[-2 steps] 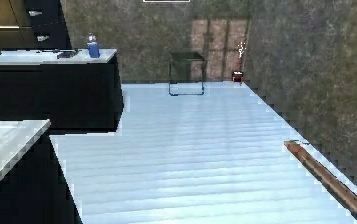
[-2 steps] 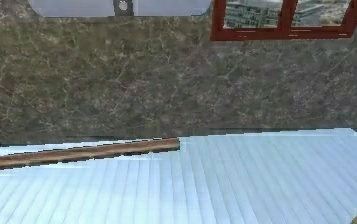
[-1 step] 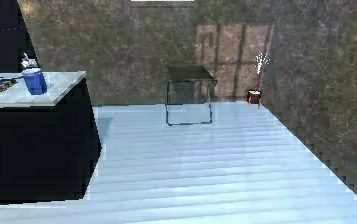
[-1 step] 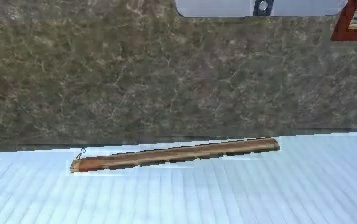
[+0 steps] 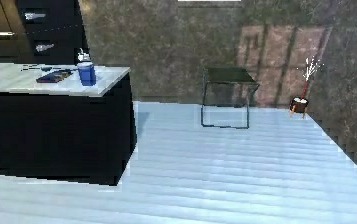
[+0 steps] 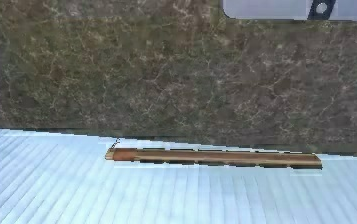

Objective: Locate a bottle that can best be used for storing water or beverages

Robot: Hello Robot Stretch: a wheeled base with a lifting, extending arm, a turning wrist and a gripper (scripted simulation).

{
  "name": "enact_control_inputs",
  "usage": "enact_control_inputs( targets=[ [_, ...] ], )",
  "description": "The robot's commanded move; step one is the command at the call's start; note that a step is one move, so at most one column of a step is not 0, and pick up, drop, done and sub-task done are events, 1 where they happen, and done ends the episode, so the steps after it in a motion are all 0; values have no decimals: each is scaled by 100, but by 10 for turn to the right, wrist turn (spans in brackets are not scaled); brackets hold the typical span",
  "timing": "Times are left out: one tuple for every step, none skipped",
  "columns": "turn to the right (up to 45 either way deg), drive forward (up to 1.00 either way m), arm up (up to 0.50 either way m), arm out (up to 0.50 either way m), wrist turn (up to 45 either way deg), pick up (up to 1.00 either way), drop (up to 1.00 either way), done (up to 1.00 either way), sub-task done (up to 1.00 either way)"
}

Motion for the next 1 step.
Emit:
enact_control_inputs(
  targets=[
    [0, 15, 0, 0, 0, 0, 0, 0, 0]
  ],
)
